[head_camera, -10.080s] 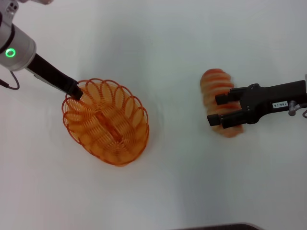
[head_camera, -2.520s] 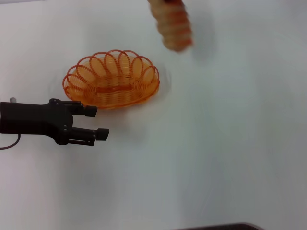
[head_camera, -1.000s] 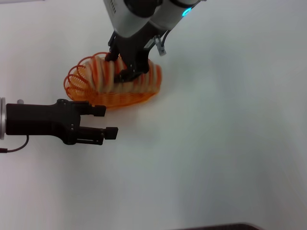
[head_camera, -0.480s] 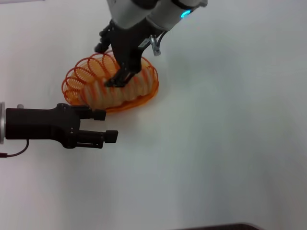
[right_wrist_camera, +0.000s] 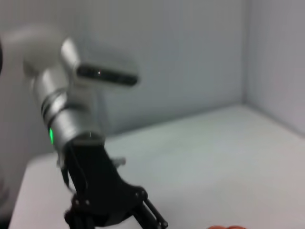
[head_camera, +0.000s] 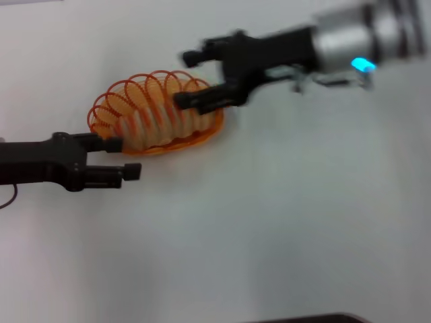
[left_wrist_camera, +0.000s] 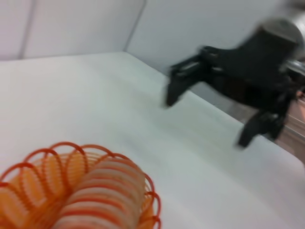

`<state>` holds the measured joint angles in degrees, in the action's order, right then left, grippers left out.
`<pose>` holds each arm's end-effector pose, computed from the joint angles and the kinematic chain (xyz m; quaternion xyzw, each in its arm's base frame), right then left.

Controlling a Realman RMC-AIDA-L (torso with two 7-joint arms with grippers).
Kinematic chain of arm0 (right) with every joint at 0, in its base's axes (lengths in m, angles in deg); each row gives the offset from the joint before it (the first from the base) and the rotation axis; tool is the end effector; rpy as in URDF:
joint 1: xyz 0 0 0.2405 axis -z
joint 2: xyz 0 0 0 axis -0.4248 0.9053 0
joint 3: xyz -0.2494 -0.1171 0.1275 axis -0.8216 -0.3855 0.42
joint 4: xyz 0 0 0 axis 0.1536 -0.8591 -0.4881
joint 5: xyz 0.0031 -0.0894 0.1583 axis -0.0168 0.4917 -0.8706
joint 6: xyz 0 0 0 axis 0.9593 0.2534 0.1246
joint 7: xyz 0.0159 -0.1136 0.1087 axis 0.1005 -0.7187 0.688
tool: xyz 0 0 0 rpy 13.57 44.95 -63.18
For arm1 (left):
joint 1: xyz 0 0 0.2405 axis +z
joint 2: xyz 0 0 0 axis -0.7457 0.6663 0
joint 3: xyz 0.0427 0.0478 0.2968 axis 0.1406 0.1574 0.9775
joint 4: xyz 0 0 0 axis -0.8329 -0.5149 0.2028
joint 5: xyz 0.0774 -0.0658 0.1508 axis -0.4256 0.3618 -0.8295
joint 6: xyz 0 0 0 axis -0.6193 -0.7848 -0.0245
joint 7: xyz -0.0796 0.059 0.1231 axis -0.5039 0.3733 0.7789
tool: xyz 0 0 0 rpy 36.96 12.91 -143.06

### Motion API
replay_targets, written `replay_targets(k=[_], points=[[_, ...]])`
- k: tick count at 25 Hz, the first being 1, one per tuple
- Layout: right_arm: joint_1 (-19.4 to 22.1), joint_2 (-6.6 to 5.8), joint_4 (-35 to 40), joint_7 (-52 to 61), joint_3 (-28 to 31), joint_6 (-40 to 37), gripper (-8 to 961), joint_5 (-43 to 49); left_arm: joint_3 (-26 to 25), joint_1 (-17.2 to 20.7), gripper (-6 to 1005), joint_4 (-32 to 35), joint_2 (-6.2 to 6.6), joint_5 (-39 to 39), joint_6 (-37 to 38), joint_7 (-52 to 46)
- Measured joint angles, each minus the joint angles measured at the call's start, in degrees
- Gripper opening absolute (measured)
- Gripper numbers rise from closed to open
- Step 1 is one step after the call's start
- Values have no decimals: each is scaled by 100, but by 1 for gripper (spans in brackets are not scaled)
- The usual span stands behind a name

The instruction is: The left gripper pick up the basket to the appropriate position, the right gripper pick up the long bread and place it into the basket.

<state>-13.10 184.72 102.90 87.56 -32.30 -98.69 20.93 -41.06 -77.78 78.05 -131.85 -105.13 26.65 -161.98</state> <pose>0.1820 0.3661 -0.0675 -0.9686 0.1278 0.2061 0.0543 -0.2911 0.3030 -0.0323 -0.9326 -0.3032 -0.1899 0.0476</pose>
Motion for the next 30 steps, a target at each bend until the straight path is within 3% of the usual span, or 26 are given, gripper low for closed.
replay_targets(k=[4, 10, 15, 30], points=[[1050, -6, -192, -475, 464, -282, 841, -646, -91, 10, 839, 2, 19, 2, -99, 25], [1762, -64, -1016, -936, 987, -412, 841, -727, -103, 12, 839, 4, 21, 30, -224, 39], [1888, -68, -1351, -1335, 1279, -495, 839, -728, -116, 12, 838, 13, 23, 28, -301, 42], [1835, -61, -1389, -1313, 1284, -481, 835, -600, -117, 30, 838, 12, 23, -1, -326, 22]])
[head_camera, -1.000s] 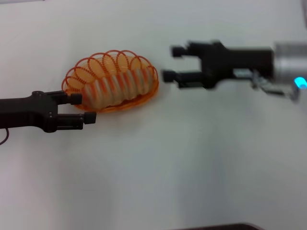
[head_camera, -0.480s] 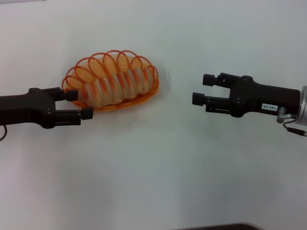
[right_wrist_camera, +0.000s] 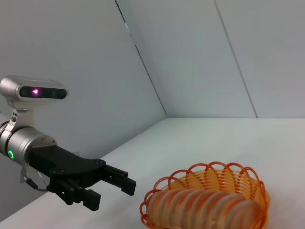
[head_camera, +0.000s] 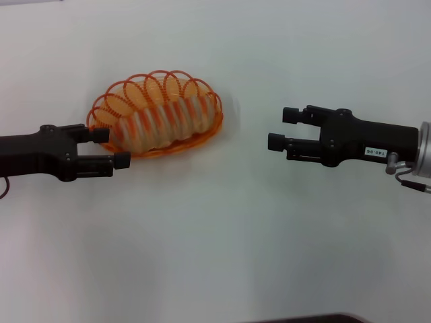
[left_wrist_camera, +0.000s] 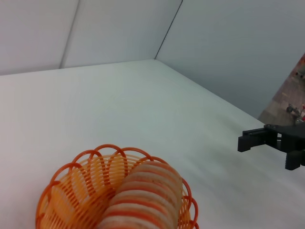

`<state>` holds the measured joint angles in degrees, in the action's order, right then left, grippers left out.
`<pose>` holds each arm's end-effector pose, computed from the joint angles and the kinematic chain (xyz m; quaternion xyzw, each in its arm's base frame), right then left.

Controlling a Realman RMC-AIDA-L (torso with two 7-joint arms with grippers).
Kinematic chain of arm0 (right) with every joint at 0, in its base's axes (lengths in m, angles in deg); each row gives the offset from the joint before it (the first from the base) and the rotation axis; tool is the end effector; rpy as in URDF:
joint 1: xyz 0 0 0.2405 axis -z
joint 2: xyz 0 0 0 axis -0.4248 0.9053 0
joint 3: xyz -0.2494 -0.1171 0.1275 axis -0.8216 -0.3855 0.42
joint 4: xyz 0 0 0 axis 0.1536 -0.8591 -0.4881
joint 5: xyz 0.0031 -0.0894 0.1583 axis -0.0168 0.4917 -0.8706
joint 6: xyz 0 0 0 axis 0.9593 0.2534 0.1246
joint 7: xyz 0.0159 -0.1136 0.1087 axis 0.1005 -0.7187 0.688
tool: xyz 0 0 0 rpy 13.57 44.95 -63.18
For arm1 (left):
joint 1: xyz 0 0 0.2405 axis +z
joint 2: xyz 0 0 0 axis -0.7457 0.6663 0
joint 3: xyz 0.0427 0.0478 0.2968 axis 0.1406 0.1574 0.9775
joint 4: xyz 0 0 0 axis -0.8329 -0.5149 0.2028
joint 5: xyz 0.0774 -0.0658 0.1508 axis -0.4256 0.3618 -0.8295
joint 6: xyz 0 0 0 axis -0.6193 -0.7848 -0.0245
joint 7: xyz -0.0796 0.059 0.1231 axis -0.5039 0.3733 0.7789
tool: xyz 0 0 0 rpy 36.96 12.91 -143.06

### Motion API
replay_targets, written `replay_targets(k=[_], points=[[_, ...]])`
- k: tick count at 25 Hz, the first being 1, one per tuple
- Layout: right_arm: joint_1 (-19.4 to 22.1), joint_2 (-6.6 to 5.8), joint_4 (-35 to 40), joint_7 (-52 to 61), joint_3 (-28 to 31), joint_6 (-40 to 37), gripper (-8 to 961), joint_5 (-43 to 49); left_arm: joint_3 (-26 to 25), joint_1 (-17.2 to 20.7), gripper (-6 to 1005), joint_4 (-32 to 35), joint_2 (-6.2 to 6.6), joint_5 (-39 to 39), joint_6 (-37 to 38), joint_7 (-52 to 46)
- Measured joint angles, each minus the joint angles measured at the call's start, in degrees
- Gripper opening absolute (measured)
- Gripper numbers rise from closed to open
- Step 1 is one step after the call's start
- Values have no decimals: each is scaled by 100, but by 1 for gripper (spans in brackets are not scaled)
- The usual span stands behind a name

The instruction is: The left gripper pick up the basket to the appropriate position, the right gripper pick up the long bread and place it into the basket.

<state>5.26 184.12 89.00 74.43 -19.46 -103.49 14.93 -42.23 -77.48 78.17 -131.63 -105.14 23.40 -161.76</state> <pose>0.3057 0.2834 -0.0534 -0.8950 0.3003 0.3014 0.1339 -0.2996 0.3106 -0.0282 -0.9281 -0.3118 -0.1855 0.0838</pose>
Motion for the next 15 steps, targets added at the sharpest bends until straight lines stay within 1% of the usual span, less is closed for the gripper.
replay_targets(k=[5, 15], points=[[-7, 22, -9, -13, -14, 45, 835, 0, 1, 0, 838, -14, 0, -2, -16, 18], [-57, 22, -76, -23, -24, 74, 835, -2, 12, 56, 838, -14, -27, -9, -35, 31]])
